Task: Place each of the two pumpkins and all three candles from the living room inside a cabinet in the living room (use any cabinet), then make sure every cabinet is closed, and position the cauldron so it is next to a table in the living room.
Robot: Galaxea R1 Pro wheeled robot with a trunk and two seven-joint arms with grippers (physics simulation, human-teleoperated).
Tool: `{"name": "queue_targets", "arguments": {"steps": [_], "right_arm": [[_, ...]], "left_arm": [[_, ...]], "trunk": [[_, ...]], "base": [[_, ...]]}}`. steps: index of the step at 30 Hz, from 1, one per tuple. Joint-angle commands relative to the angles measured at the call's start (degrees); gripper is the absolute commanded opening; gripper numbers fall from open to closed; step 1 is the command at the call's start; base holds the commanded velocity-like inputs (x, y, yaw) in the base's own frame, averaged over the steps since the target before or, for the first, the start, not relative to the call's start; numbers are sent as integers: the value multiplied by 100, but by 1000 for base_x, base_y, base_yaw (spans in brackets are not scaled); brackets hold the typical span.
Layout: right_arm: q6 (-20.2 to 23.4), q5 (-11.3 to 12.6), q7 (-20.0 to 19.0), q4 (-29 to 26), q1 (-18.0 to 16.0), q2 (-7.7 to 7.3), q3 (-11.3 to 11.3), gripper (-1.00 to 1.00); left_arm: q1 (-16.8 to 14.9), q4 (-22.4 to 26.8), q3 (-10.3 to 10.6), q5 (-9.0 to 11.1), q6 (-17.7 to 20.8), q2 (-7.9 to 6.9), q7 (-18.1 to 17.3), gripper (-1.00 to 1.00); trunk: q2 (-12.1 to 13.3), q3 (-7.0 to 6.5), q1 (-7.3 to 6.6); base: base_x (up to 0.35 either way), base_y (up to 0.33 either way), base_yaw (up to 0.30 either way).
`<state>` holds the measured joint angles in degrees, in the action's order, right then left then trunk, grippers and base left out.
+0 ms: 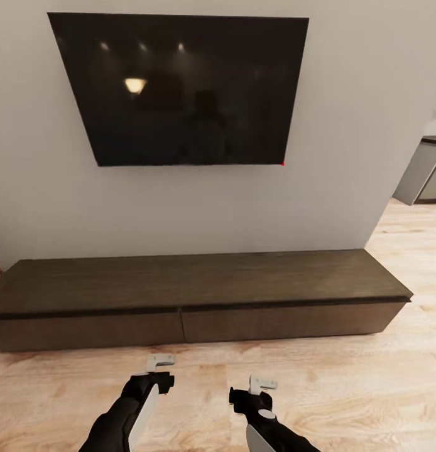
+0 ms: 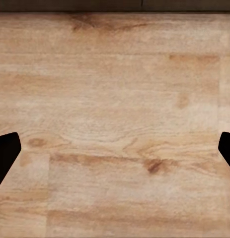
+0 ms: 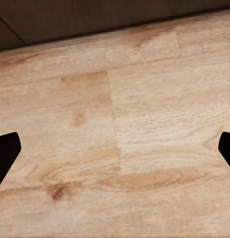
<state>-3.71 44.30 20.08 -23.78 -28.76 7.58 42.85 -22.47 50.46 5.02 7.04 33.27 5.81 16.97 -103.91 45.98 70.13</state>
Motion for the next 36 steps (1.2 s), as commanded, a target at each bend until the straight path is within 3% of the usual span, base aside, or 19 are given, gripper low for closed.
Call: {"name": "queue_targets", "arguments": {"steps": [1,13,17,19,22,26,36], "right_arm": [[-69,61,31,-5,-6,-2,42,100],[-325,142,40,-21,-6,-3,14,100],[-324,150,40,-22,-6,-4,13,100],[-323,154,40,-22,-6,-12,10,100],[-323,157,40,-22,-6,-14,6,100],[-323,162,40,-22,-6,-17,4,100],[-312,174,40,-17,-6,-19,-11,100]], "left_arm": [[-3,7,13,60,20,-2,52,100],[-3,96,-22,72,67,3,60,100],[-3,441,-54,92,682,0,52,100],[-3,618,-62,181,952,-1,48,100],[3,865,-57,605,1236,-7,55,100],[6,973,-37,1001,1380,-29,66,100],[6,1009,-31,1114,1419,-36,69,100]], "trunk": [[-2,5,2],[-2,5,2],[-2,5,2],[-2,5,2],[-2,5,2],[-2,5,2],[-2,5,2]], "base": [[138,0,0],[28,0,0],[0,0,0],[0,0,0],[0,0,0],[91,0,0],[120,0,0]]}}
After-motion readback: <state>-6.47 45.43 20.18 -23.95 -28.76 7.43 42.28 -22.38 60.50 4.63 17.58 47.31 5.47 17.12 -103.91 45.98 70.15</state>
